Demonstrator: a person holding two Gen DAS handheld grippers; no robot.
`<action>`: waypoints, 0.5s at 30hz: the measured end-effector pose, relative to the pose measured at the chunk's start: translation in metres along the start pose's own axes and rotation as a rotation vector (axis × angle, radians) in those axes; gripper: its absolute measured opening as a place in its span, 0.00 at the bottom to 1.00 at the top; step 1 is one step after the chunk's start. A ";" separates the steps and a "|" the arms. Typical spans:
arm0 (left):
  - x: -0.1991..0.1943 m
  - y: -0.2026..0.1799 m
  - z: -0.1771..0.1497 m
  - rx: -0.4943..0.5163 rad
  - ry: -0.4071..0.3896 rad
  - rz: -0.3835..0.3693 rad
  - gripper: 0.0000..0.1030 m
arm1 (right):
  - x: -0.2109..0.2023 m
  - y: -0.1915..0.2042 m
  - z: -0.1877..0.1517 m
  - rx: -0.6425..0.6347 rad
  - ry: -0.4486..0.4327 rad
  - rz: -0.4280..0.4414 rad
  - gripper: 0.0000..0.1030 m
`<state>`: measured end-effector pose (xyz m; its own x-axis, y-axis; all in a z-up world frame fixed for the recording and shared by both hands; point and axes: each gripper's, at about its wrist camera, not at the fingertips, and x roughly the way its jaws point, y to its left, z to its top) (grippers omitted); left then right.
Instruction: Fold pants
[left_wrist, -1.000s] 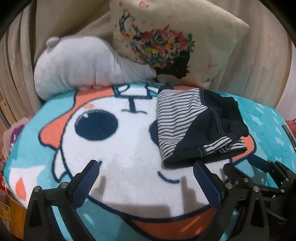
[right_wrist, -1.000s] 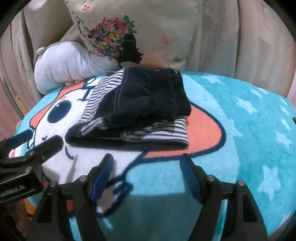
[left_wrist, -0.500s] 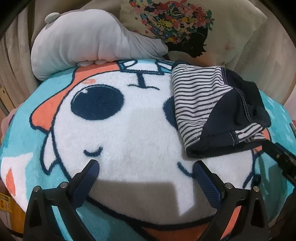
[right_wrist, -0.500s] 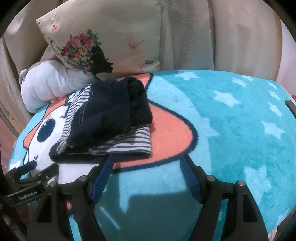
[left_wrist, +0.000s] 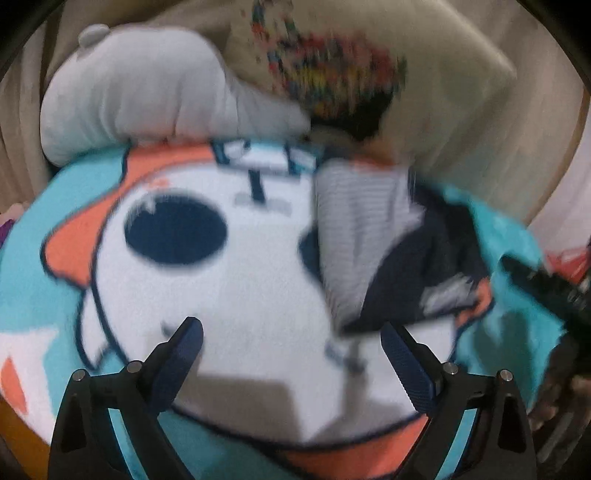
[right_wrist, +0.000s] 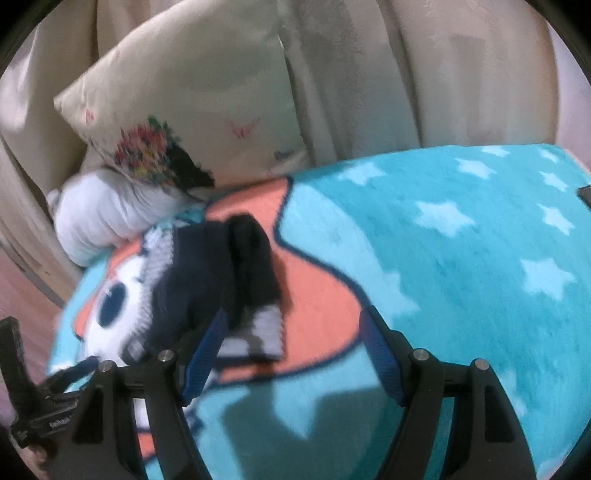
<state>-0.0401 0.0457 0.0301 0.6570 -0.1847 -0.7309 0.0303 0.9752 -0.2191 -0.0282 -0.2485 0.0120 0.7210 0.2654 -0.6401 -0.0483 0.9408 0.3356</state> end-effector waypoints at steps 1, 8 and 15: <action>0.000 -0.002 0.011 0.001 0.000 -0.014 0.96 | 0.005 -0.002 0.009 0.015 0.021 0.042 0.72; 0.068 -0.018 0.075 0.045 0.131 -0.133 0.96 | 0.064 -0.004 0.046 0.073 0.177 0.196 0.72; 0.107 -0.035 0.083 0.013 0.216 -0.268 0.59 | 0.099 0.005 0.054 0.118 0.271 0.309 0.34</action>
<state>0.0918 0.0019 0.0133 0.4493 -0.4551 -0.7688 0.1909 0.8896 -0.4150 0.0801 -0.2291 -0.0129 0.4766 0.5920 -0.6499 -0.1428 0.7816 0.6072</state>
